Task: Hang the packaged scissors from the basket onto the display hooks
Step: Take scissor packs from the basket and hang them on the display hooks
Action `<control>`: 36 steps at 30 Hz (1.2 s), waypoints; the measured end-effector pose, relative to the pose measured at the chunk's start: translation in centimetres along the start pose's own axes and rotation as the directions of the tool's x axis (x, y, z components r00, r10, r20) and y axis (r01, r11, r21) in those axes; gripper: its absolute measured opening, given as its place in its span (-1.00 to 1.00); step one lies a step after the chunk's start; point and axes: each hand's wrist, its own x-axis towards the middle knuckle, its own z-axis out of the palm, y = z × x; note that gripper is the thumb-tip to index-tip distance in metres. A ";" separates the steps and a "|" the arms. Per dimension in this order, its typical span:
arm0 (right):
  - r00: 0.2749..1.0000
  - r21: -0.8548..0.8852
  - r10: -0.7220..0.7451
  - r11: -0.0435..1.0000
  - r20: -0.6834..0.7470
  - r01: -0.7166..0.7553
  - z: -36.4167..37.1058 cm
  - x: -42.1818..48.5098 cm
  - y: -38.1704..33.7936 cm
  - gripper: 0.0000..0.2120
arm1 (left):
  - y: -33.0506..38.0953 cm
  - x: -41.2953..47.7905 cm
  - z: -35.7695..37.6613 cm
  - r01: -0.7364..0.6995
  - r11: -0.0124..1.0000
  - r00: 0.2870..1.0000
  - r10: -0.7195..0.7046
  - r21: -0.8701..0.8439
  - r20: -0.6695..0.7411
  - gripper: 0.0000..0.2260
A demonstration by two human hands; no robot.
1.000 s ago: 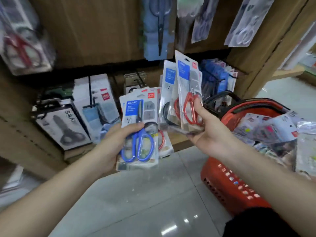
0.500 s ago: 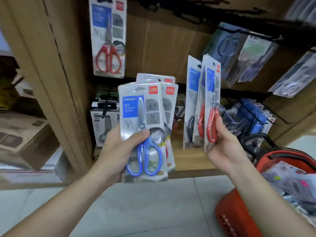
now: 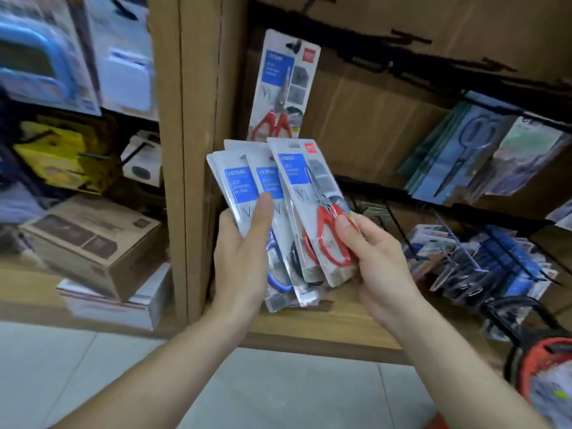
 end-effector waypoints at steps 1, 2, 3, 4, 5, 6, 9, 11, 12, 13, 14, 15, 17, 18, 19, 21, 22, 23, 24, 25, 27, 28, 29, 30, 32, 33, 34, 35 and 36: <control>1.000 -0.009 -0.018 1.000 -0.005 0.018 0.6 0.0 -0.1 -0.66 | 0.2 0.0 0.0 0.006 1.000 1.000 -0.007 0.019 0.012 -0.49; 1.000 -0.015 -0.026 1.000 -0.015 0.026 1.2 -0.1 -0.3 -0.68 | 0.3 -0.1 0.1 0.010 0.999 1.000 -0.011 0.040 0.026 -0.43; 0.999 -0.005 -0.023 1.000 -0.026 0.023 1.8 -0.2 -0.5 -0.69 | 0.5 -0.2 0.3 0.004 0.999 0.999 -0.006 0.045 0.049 -0.39; 0.999 0.022 -0.011 1.000 -0.044 0.012 2.3 -0.3 -0.6 -0.70 | 0.6 -0.2 0.4 -0.003 1.000 0.998 0.001 0.025 0.070 -0.39; 0.998 0.065 0.006 0.998 -0.062 -0.002 2.8 -0.4 -0.8 -0.71 | 0.8 -0.2 0.6 -0.002 1.000 0.996 0.004 -0.018 0.084 -0.40; 0.996 0.101 0.025 0.995 -0.086 -0.017 3.1 -0.4 -1.0 -0.72 | 1.0 -0.2 0.7 0.004 0.998 0.996 0.001 -0.064 0.086 -0.41; 0.984 0.142 0.040 0.990 -0.176 -0.015 3.7 -0.2 -1.3 -0.75 | 1.3 0.2 1.0 0.012 0.991 0.999 -0.005 -0.133 0.053 -0.44; 0.970 0.161 0.023 0.987 -0.241 0.016 3.9 0.2 -1.6 -0.70 | 1.4 0.4 1.2 0.018 0.989 0.999 -0.010 -0.150 0.051 -0.49; 0.966 0.166 0.015 0.986 -0.258 0.029 3.9 0.3 -1.9 -0.68 | 1.4 0.4 1.3 0.021 0.987 0.999 -0.013 -0.160 0.052 -0.52; 0.967 0.165 0.008 0.986 -0.255 0.035 3.8 0.4 -2.2 -0.68 | 1.5 0.5 1.4 0.024 0.985 0.999 -0.016 -0.170 0.050 -0.54; 0.972 0.168 0.006 0.985 -0.236 0.035 3.8 0.6 -2.5 -0.70 | 1.5 0.6 1.5 0.027 0.984 0.999 -0.019 -0.179 0.043 -0.56; 0.978 0.178 0.011 0.984 -0.209 0.027 3.6 0.7 -2.8 -0.72 | 1.5 0.7 1.6 0.029 0.982 0.999 -0.023 -0.186 0.034 -0.57; 0.987 0.196 0.025 0.981 -0.161 0.007 3.2 1.0 -3.0 -0.76 | 1.5 0.9 1.6 0.030 0.982 1.000 -0.027 -0.189 0.015 -0.59; 0.990 0.194 0.024 0.981 -0.142 0.004 3.0 1.2 -3.1 -0.76 | 1.5 1.0 1.7 0.028 0.983 1.000 -0.027 -0.184 0.008 -0.59; 0.992 0.185 0.022 0.983 -0.124 0.001 2.7 1.3 -3.1 -0.76 | 1.5 1.0 1.6 0.025 0.984 1.000 -0.025 -0.177 0.001 -0.60; 0.994 0.154 0.022 0.988 -0.107 -0.006 2.3 1.5 -3.1 -0.74 | 1.5 1.0 1.5 0.018 0.984 1.000 -0.020 -0.176 -0.008 -0.62; 0.994 0.136 0.015 0.991 -0.109 0.000 2.2 1.7 -3.2 -0.73 | 1.5 1.1 1.5 0.022 0.983 1.000 -0.023 -0.181 -0.005 -0.64; 0.993 0.111 -0.002 0.994 -0.117 0.015 1.9 1.8 -3.3 -0.72 | 1.5 1.1 1.5 0.028 0.983 1.000 -0.029 -0.183 -0.001 -0.66; 0.992 0.083 -0.032 0.996 -0.126 0.043 1.6 2.1 -3.4 -0.72 | 1.5 1.1 1.6 0.031 0.983 0.999 -0.032 -0.180 0.001 -0.68; 0.990 0.059 -0.068 0.995 -0.127 0.076 1.3 2.5 -3.7 -0.73 | 1.5 1.3 1.6 0.032 0.984 0.999 -0.032 -0.173 0.002 -0.68; 0.983 0.010 -0.148 0.989 -0.109 0.150 0.7 3.2 -4.4 -0.79 | 1.3 1.6 1.6 0.036 0.986 0.999 -0.036 -0.163 0.001 -0.68; 0.976 -0.019 -0.194 0.981 -0.096 0.193 0.4 3.5 -4.9 -0.83 | 1.1 1.7 1.5 0.037 0.987 0.999 -0.038 -0.156 -0.003 -0.68; 0.969 -0.049 -0.236 0.971 -0.078 0.233 0.0 3.7 -5.4 -0.85 | 1.0 1.7 1.4 0.039 0.989 0.999 -0.040 -0.146 -0.006 -0.67; 0.961 -0.080 -0.272 0.960 -0.052 0.268 -0.3 3.7 -5.9 -0.86 | 0.9 1.8 1.3 0.039 0.990 0.999 -0.040 -0.138 -0.007 -0.66; 0.946 -0.131 -0.323 0.937 0.017 0.323 -0.9 3.6 -6.8 -0.81 | 0.9 1.8 1.1 0.030 0.992 0.999 -0.032 -0.125 -0.017 -0.63; 0.940 -0.145 -0.339 0.928 0.043 0.342 -1.2 3.4 -7.2 -0.78 | 0.9 1.8 1.0 0.025 0.993 0.999 -0.028 -0.117 -0.022 -0.63; 0.934 -0.146 -0.352 0.922 0.062 0.358 -1.3 3.3 -7.4 -0.77 | 0.9 1.8 0.9 0.024 0.994 0.999 -0.027 -0.109 -0.025 -0.63; 0.930 -0.135 -0.359 0.921 0.076 0.366 -1.4 3.4 -7.6 -0.78 | 0.9 1.7 0.8 0.027 0.994 0.999 -0.030 -0.102 -0.026 -0.63; 0.927 -0.123 -0.365 0.920 0.087 0.373 -1.4 3.6 -7.7 -0.80 | 1.0 1.6 0.8 0.031 0.995 0.999 -0.034 -0.100 -0.026 -0.63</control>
